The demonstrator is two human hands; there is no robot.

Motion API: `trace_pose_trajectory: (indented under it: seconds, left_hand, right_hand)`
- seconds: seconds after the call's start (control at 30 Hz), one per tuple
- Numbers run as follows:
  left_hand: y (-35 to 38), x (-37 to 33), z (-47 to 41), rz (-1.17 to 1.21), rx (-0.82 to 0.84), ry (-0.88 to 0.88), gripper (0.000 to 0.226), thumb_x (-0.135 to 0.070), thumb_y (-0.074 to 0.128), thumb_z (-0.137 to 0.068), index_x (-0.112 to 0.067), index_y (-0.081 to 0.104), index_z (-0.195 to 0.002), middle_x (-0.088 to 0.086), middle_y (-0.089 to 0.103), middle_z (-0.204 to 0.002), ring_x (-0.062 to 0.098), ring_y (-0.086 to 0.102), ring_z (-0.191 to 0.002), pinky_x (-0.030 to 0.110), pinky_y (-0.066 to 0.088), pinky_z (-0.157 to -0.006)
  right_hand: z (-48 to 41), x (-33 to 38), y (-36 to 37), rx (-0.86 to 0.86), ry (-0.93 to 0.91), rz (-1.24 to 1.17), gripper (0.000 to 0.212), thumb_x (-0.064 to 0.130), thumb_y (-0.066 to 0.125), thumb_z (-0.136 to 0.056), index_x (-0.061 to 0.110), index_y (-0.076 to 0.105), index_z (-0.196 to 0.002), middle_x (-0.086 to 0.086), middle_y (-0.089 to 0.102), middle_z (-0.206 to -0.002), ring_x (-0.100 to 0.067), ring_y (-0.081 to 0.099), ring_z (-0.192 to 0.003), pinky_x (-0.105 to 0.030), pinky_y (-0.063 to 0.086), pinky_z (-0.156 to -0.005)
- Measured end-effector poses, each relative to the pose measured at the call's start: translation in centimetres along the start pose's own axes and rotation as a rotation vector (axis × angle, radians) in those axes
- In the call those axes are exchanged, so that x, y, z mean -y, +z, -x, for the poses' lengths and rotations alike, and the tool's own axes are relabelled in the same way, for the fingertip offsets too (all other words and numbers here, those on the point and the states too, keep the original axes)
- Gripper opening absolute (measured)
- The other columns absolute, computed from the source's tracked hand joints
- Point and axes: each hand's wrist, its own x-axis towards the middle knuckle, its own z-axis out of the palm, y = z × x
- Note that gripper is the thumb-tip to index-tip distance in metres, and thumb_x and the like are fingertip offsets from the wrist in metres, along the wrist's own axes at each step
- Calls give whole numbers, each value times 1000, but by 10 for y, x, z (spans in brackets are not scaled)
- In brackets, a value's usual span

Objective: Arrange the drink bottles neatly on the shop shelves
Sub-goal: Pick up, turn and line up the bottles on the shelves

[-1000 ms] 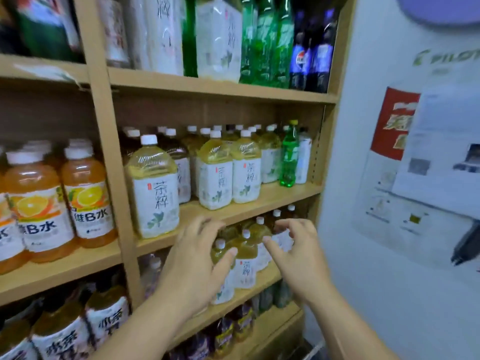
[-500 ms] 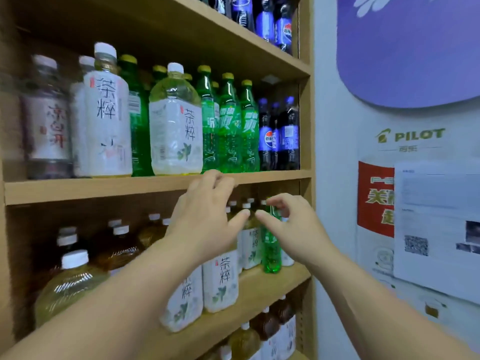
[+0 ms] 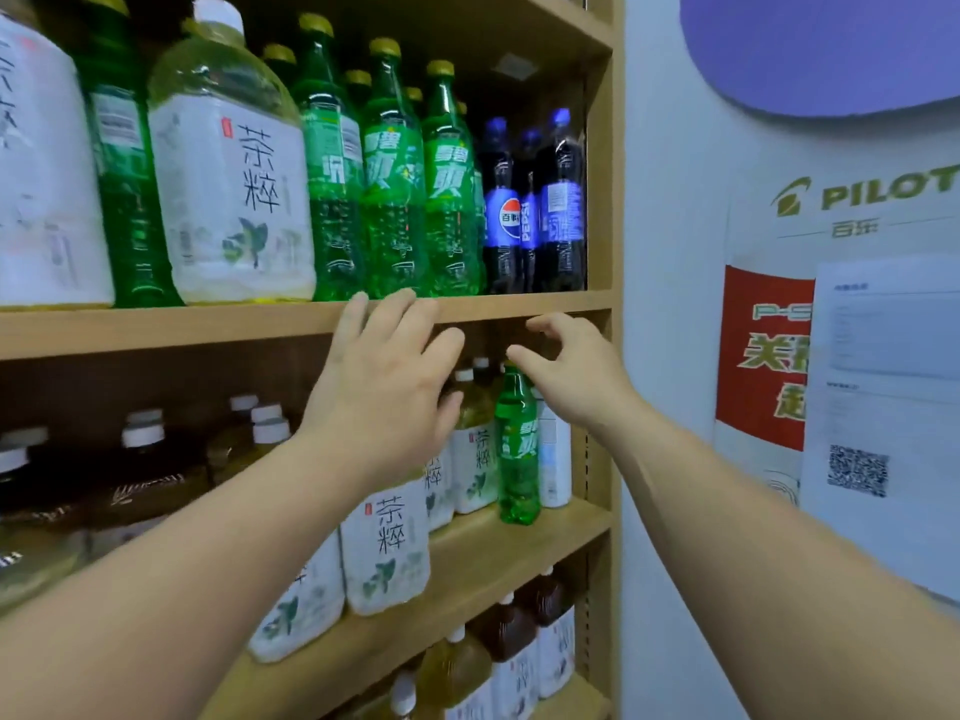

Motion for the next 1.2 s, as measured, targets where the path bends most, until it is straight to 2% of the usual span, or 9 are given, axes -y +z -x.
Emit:
trace_pose_trajectory:
  seconds: [0.13, 0.37, 0.47, 0.57, 0.7, 0.83, 1.0, 1.07, 1.2]
  left_hand:
    - [28, -37, -6, 91, 17, 43, 38, -38, 61, -86, -12, 65, -114, 10, 62, -111, 33, 56, -98, 48, 50, -81]
    - [96, -82, -14, 277, 432, -321, 62, -53, 60, -93, -20, 42, -142, 2, 50, -134, 27, 50, -123, 43, 49, -99]
    - [129, -93, -18, 412, 503, -504, 64, -57, 65, -90, -18, 44, -137, 6, 55, -129, 28, 57, -117, 41, 52, -92]
    - [157, -102, -27, 581, 513, -655, 52, -53, 71, -87, -19, 52, -121, 3, 61, -115, 25, 61, -108, 35, 50, -82]
    - [187, -117, -32, 811, 459, -773, 33, -42, 76, -86, -26, 55, -105, -10, 64, -98, 16, 64, -96, 38, 57, -83]
    - [202, -124, -35, 1007, 407, -929, 27, -45, 74, -89, -26, 60, -102, -10, 66, -94, 13, 64, -92, 30, 51, -71]
    - [216, -132, -19, 1165, 452, -900, 39, -42, 81, -81, -31, 64, -114, -12, 71, -108, 10, 66, -105, 35, 55, -90]
    - [215, -138, -12, 1128, 441, -947, 49, -37, 84, -78, -28, 55, -116, -11, 68, -110, 11, 65, -104, 34, 55, -88]
    - [209, -147, -2, 1116, 386, -938, 53, -29, 83, -82, -31, 47, -122, -14, 66, -114, 9, 64, -107, 38, 54, -96]
  right_hand:
    - [-4, -43, 9, 56, 39, 1, 50, 51, 65, -91, 27, 59, -134, 0, 57, -132, -16, 59, -110, -32, 48, -91]
    - [-14, -95, 36, 225, 39, 38, 60, 48, 66, -90, 27, 50, -143, -1, 53, -141, -23, 54, -127, -40, 48, -103]
    - [-29, -101, 45, 248, -28, 54, 65, 49, 65, -91, 26, 44, -148, -3, 51, -142, -27, 52, -128, -45, 48, -104]
    - [-50, -100, 51, 277, -63, 75, 68, 49, 62, -94, 27, 36, -153, -7, 46, -146, -31, 50, -131, -45, 47, -105]
    - [-70, -100, 60, 371, -76, 66, 66, 37, 61, -96, 31, 32, -156, -12, 48, -149, -31, 54, -128, -42, 49, -105]
    - [-74, -103, 62, 375, -101, 19, 63, 24, 63, -93, 39, 34, -147, -3, 66, -114, -20, 66, -88, -40, 59, -81]
    - [-53, -106, 60, 340, -150, -28, 50, 31, 63, -96, 37, 36, -137, 1, 68, -84, -19, 65, -68, -46, 59, -67]
    - [-45, -110, 56, 320, -146, -64, 50, 32, 63, -97, 40, 34, -137, 0, 68, -90, -19, 65, -68, -47, 59, -69]
    - [-24, -110, 49, 278, -174, -97, 58, 32, 63, -98, 52, 29, -140, 6, 66, -112, -15, 66, -94, -41, 58, -80]
